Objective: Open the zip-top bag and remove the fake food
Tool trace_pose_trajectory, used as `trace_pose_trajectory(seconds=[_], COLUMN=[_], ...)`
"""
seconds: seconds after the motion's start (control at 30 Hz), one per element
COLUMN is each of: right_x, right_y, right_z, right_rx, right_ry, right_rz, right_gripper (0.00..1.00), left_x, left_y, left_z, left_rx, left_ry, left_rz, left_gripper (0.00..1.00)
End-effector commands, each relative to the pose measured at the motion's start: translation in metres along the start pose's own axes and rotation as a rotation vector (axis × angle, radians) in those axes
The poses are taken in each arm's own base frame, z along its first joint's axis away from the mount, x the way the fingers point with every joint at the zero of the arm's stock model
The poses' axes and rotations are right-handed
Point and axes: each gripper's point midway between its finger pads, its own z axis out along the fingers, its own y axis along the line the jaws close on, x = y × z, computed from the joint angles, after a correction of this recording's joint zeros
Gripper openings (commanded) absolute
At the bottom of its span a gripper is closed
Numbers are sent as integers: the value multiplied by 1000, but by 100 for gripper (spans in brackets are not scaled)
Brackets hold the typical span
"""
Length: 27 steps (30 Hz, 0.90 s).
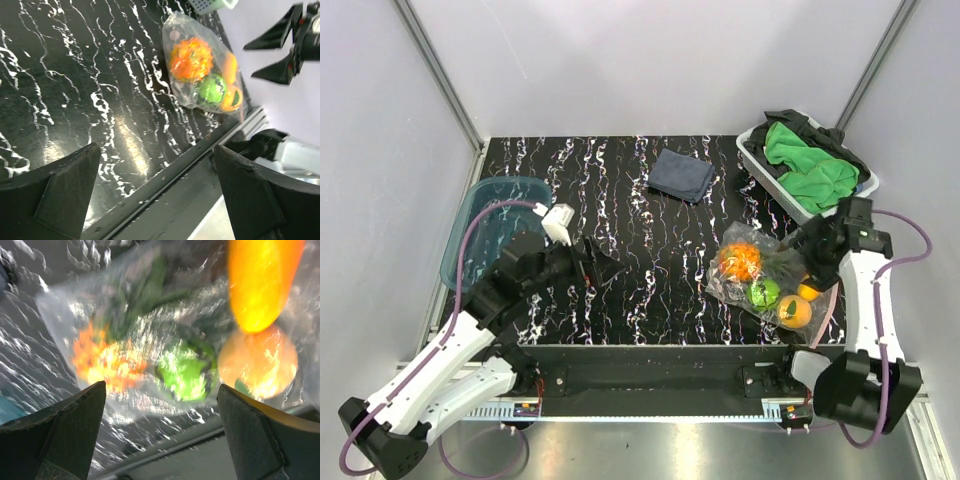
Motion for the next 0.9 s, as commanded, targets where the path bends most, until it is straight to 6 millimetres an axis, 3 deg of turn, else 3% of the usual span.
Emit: trace_pose_trajectory(seconds=[0.0, 0.17, 0.3, 0.43, 0.57, 0.73, 0.87], right_x=[-34, -71, -87, -116, -121, -116, -110], right_y=[-12, -46, -83, -115, -134, -141, -141], right_z=[12, 26, 46, 62, 84, 102, 119], right_rx=[-66, -15, 40, 52, 28, -15, -49], right_ry=[-15, -69, -41, -120, -88, -92, -42], right_rz=[108, 282, 444, 499, 550, 557, 536], right_gripper=[100, 100, 99, 99, 100, 100, 100], left_x=[-14, -9, -1, -4, -9, 2, -2], left_y=[-12, -28, -29, -27, -37, -50, -54], left_z=[-16, -38, -41, -41, -42, -34, -31], left_rx=[34, 138, 146, 132, 145, 201, 207], left_ry=[-44, -74, -42, -52, -34, 33, 42], left_rz=[108, 150, 198, 232, 260, 248, 245], left_gripper=[99, 99, 99, 99, 99, 99, 99])
